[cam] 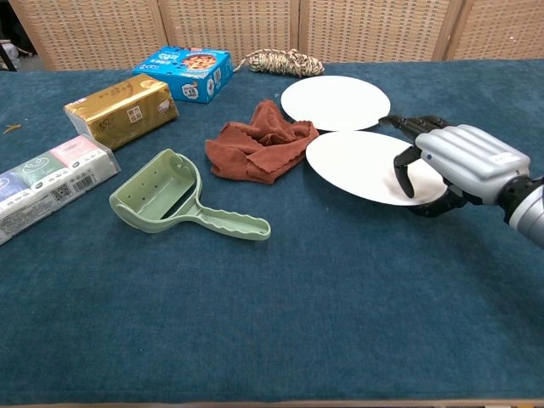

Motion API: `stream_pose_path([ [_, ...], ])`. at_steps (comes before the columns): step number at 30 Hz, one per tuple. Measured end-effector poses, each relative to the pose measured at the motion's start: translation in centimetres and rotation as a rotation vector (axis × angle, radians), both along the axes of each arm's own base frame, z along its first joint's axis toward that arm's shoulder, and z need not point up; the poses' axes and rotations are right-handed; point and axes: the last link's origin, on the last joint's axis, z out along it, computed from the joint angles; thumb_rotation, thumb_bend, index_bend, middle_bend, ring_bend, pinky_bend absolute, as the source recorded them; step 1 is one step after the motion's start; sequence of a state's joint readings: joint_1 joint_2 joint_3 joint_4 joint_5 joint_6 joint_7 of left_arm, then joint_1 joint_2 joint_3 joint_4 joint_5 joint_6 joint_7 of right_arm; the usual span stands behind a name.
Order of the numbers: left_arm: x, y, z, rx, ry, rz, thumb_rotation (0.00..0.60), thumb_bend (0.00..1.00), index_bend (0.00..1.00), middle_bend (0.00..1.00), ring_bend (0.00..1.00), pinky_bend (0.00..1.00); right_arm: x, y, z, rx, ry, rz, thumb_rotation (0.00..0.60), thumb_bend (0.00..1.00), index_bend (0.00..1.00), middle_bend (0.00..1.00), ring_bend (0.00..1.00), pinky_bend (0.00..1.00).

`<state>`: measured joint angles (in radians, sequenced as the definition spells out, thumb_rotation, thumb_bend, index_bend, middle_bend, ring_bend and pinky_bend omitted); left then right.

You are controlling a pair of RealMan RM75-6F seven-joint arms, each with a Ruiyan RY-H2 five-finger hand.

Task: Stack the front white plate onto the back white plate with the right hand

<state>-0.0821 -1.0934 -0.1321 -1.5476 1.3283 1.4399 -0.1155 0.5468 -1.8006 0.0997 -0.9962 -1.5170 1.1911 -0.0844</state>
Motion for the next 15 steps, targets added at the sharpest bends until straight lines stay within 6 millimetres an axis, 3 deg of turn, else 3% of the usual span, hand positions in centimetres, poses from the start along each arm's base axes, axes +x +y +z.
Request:
stream_pose_path([
  [9,0.0,0.0,0.0,0.000,0.001,0.001,0.600,0.01,0.01,0.00,0.00,0.00,0.1,0.1,0.3,-0.008,-0.005,0.006,0.600,0.58,0.66,0.00,0.00,0.00],
  [15,-0.1,0.1,-0.1,0.000,0.002,0.003,0.600,0.01,0.01,0.00,0.00,0.00,0.5,0.1,1.6,-0.062,-0.031,0.047,0.600,0.59,0.67,0.00,0.00,0.00],
])
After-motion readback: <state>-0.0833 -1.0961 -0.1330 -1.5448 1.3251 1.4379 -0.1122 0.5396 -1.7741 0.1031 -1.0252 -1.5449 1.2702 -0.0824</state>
